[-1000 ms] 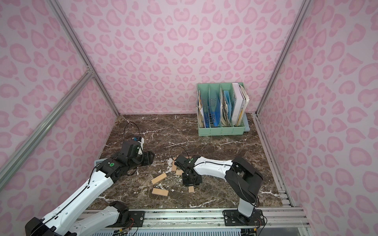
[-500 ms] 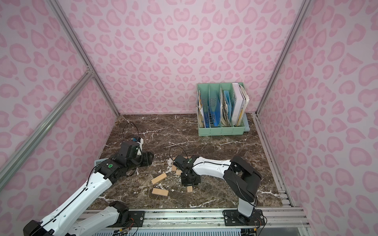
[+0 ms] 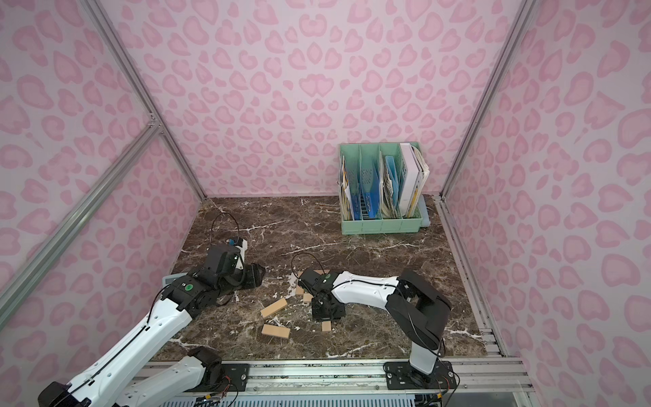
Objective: Assemble the number 6 with building blocks
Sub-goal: Assemble the building block at the center of the board.
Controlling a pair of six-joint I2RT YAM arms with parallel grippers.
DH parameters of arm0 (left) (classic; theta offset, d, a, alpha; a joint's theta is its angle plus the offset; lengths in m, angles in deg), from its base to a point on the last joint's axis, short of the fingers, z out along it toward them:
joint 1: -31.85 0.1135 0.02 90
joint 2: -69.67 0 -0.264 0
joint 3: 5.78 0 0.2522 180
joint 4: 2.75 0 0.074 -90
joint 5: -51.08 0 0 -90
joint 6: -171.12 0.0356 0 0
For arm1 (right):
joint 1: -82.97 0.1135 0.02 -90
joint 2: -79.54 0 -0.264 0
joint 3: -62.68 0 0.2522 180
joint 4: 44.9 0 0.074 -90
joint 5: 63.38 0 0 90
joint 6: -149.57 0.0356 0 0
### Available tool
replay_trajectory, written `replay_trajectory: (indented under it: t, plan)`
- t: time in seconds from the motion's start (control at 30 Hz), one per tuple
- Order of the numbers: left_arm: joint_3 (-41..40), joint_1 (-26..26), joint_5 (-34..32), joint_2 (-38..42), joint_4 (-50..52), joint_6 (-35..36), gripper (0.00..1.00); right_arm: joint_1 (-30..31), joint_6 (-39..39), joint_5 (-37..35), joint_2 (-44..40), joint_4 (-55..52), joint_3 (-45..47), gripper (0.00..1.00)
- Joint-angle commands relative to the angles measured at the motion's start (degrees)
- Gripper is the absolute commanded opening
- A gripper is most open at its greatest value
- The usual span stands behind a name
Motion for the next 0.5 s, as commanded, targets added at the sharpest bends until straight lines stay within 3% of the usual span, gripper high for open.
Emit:
replay_trajectory:
  t: [0.0,0.47]
  plan:
    - [0.38,-0.15,0.12,0.15,0.29,0.66,0.57,0.04,1.12,-1.27,0.0,-0.97,-0.38,0.12]
    - [0.46,-0.94,-0.28,-0.38,-0.05,0.83,0.57,0.01,1.08,-0.71,1.53,-0.79,-1.64,0.11]
